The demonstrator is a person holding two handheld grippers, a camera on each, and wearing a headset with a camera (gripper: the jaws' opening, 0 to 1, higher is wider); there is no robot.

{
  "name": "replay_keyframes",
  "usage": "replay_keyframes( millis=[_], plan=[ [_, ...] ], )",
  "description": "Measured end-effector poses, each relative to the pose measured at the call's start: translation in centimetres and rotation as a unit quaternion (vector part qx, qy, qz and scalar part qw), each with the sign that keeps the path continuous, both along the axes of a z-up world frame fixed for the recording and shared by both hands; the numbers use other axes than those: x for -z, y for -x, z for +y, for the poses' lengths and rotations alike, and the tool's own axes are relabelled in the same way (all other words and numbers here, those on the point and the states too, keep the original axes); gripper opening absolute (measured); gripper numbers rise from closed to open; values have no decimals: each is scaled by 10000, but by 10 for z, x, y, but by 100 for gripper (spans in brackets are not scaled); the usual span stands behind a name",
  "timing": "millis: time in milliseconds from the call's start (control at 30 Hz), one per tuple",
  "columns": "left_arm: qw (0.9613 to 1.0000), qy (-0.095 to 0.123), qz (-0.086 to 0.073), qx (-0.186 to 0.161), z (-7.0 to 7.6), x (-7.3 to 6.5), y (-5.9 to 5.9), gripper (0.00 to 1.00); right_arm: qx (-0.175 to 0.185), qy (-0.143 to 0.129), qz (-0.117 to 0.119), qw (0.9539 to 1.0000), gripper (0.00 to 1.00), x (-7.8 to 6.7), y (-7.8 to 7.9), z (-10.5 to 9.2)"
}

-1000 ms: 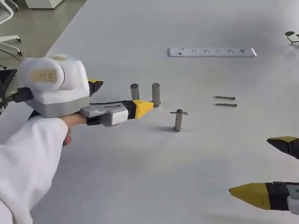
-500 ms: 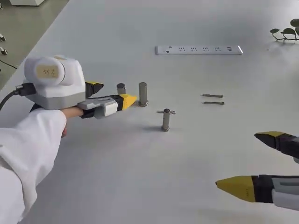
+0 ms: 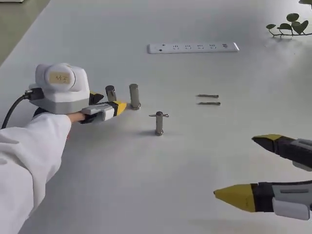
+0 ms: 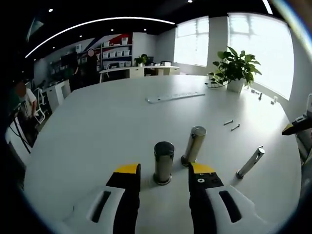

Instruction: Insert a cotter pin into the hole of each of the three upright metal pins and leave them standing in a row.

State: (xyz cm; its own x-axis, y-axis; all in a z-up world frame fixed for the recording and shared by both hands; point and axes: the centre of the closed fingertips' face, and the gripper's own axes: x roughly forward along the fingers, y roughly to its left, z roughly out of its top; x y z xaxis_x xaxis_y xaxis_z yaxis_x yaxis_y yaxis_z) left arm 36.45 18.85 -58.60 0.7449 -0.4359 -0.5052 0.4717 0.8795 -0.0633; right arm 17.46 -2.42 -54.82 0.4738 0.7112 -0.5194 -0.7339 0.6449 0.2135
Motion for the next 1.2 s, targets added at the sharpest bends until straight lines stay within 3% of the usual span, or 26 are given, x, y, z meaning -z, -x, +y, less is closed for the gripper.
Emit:
replay_keyframes(
  millis=[100, 267, 500, 833, 967, 1100, 1200],
  plan=[
    [10000, 56, -45, -34, -2, 0, -4, 33, -9, -22, 27, 10000, 96, 2, 0, 1],
    [9999, 81, 17, -140, -3, 2, -5, 18, -65, 0, 63, 10000, 95, 5, 2, 2],
    [9999, -43, 21, -141, -2, 3, -6, 12, -51, -19, 80, 10000, 93, 7, 3, 0],
    [9998, -155, -74, -142, -2, 3, -7, 12, -26, -44, 63, 10000, 93, 6, 3, 0],
    [9992, -238, -88, -308, -1, 2, -6, 11, -49, -26, 96, 9999, 93, 8, 5, 0],
    [9981, -525, -168, -290, 1, 0, -1, 11, -77, -26, 95, 9999, 93, 9, 6, 1],
    [9984, -515, -181, -147, -2, -6, 7, 11, -83, -62, 79, 9999, 93, 8, 4, 2]
  ],
)
